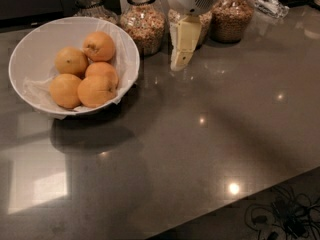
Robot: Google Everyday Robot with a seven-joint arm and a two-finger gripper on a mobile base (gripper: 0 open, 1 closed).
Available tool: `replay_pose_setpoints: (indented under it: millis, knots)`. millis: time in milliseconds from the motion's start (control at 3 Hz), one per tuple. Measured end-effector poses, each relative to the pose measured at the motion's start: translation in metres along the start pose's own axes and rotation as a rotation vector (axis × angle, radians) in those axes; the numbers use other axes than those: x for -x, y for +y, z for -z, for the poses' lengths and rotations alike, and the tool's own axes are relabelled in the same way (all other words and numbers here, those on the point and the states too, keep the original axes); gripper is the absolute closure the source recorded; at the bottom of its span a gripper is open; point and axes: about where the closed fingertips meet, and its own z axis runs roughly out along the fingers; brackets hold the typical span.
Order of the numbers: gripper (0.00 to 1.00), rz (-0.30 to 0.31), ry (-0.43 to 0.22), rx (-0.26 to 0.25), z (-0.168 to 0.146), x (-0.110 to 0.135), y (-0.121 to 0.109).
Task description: Pick orange from white bowl
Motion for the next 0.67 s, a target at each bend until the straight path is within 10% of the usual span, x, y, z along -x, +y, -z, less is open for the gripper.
replay_pose_setpoints:
  millis: [667]
  knots:
    - [0.0,0.019,-0.055,-0.014,-0.0097,0.0046,-0.0087]
